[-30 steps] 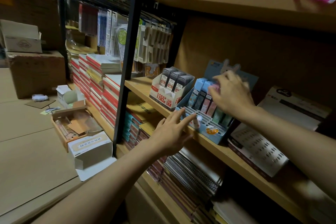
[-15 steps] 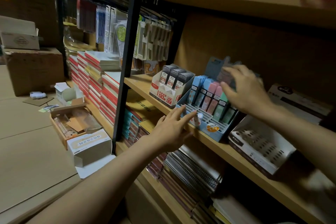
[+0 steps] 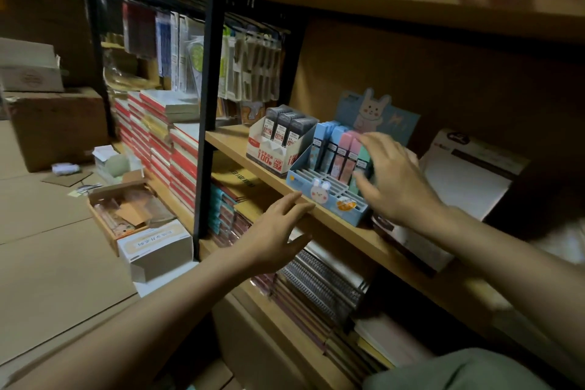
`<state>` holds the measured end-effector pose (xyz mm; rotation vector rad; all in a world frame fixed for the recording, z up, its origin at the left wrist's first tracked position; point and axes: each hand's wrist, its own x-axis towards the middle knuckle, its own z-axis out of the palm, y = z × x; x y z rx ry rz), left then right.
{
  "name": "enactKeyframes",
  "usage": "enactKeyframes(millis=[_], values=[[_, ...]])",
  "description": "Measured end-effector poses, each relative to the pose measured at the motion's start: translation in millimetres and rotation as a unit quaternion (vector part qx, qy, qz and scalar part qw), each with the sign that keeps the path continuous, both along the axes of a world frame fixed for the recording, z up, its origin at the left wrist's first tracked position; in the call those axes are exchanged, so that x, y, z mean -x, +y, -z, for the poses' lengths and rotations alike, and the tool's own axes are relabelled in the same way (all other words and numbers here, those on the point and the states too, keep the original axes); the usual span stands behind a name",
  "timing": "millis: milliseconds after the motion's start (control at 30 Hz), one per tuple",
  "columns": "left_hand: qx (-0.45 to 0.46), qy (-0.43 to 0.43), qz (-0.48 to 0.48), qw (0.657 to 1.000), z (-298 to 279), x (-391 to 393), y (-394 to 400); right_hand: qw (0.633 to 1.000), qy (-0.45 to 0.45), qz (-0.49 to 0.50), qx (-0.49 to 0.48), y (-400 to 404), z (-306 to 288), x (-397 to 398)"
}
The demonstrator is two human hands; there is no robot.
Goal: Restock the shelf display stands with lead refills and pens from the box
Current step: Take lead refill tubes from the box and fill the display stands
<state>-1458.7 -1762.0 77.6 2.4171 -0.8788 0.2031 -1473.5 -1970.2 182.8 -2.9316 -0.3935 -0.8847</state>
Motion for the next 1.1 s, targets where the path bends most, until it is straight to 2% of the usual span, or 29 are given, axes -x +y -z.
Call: enactKeyframes(millis=[67, 133, 200, 267, 367, 433, 500, 600, 667, 800, 1000, 1100], values=[[0.017, 0.058, -0.02, 0.998, 12.0, 15.0, 11.7, 0.997, 0.01, -0.081, -0.013, 24.2, 22.0, 10.0], [-0.002, 0.141, -0.057, 0.988, 32.3, 32.2, 28.3, 0.982, 0.069, -0.17, -0.033, 52.4, 55.0, 20.8], [-0.032, 0.237, -0.111, 0.964, 62.2, 52.0, 48.3, 0.959, 0.13, -0.252, -0.01, 79.7, 98.0, 29.5], [-0.06, 0.337, -0.191, 0.92, 96.7, 74.1, 69.8, 0.935, 0.194, -0.293, 0.035, 103.4, 147.5, 33.7], [-0.069, 0.442, -0.329, 0.832, 147.9, 107.7, 92.9, 0.896, 0.341, -0.276, 0.061, 129.0, 223.4, 37.3], [-0.02, 0.461, -0.422, 0.78, 178.3, 127.3, 95.9, 0.857, 0.446, -0.243, 0.086, 141.2, 268.9, 38.5], [0.063, 0.469, -0.495, 0.729, 208.0, 145.2, 86.0, 0.828, 0.513, -0.205, 0.097, 149.1, 306.4, 40.3], [0.15, 0.504, -0.539, 0.658, 250.1, 166.4, 55.5, 0.806, 0.56, -0.166, 0.095, 149.7, 353.3, 48.5], [0.14, 0.526, -0.553, 0.631, 275.2, 172.6, 40.4, 0.791, 0.581, -0.148, 0.12, 144.3, 381.4, 57.3], [0.067, 0.507, -0.609, 0.607, 312.2, 162.6, 46.6, 0.756, 0.621, -0.127, 0.161, 135.1, 422.3, 68.9], [0.043, 0.452, -0.684, 0.571, 343.7, 134.3, 75.7, 0.776, 0.588, -0.167, 0.153, 142.9, 449.7, 60.6], [-0.001, 0.432, -0.688, 0.582, 352.1, 130.3, 76.7, 0.777, 0.587, -0.168, 0.153, 141.5, 458.5, 58.3]])
